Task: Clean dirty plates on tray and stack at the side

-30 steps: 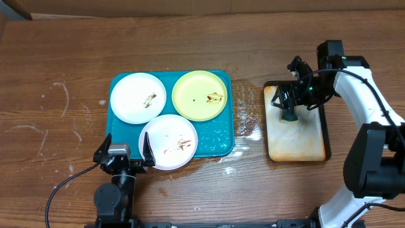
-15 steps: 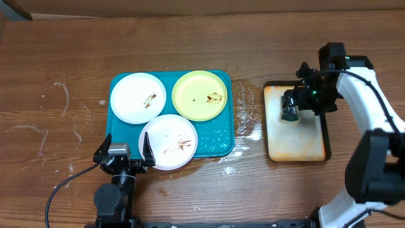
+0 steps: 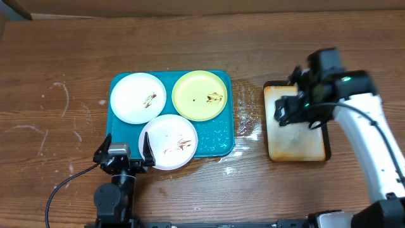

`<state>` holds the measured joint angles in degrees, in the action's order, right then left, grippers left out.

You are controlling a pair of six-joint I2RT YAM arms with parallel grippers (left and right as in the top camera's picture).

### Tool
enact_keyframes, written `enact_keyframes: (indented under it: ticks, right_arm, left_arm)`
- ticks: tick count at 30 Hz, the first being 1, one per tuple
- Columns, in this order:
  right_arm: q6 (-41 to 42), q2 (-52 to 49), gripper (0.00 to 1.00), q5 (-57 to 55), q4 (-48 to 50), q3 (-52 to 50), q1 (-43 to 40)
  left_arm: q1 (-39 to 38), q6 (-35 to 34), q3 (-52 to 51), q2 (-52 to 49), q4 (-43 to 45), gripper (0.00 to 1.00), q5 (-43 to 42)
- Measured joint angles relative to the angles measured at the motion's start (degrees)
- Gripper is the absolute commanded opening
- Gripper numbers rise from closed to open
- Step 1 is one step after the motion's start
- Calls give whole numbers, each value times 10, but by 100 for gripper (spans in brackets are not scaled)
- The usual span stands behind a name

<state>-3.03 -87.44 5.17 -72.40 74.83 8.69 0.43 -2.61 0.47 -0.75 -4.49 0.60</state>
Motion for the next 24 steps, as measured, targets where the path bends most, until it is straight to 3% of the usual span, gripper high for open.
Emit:
enact_keyframes:
  ticks: [7,15,16,17,18,19,20,22,23,24]
  right_arm:
    - [180,-4,100,-62,51,-141,30]
    - [227,-5,98,-67,101,-163,30]
    - [229,-5,72,-59,106,-163,30]
    - [230,-5,36,-54,110,-163,30]
    - [231,-5,34,-50,113,-163,30]
    - [234,-5,58,-43,115,-163,30]
    - [243,-5,100,-40,115,-163,30]
    - [247,-5,100,-36,121,-163,30]
    - [247,-5,94,-35,125,-163,30]
    - [248,-5,78,-35,130,-163,29]
  left_arm:
    - [0,0,0,0,0,100,0]
    - [0,0,0,0,0,100,0]
    - [0,0,0,0,0,100,0]
    - [0,0,0,0,0,100,0]
    - [0,0,0,0,0,100,0]
    - [0,0,0,0,0,100,0]
    - [0,0,0,0,0,100,0]
    - [0,0,0,0,0,100,0]
    - [0,0,0,0,0,100,0]
    - [0,0,0,0,0,100,0]
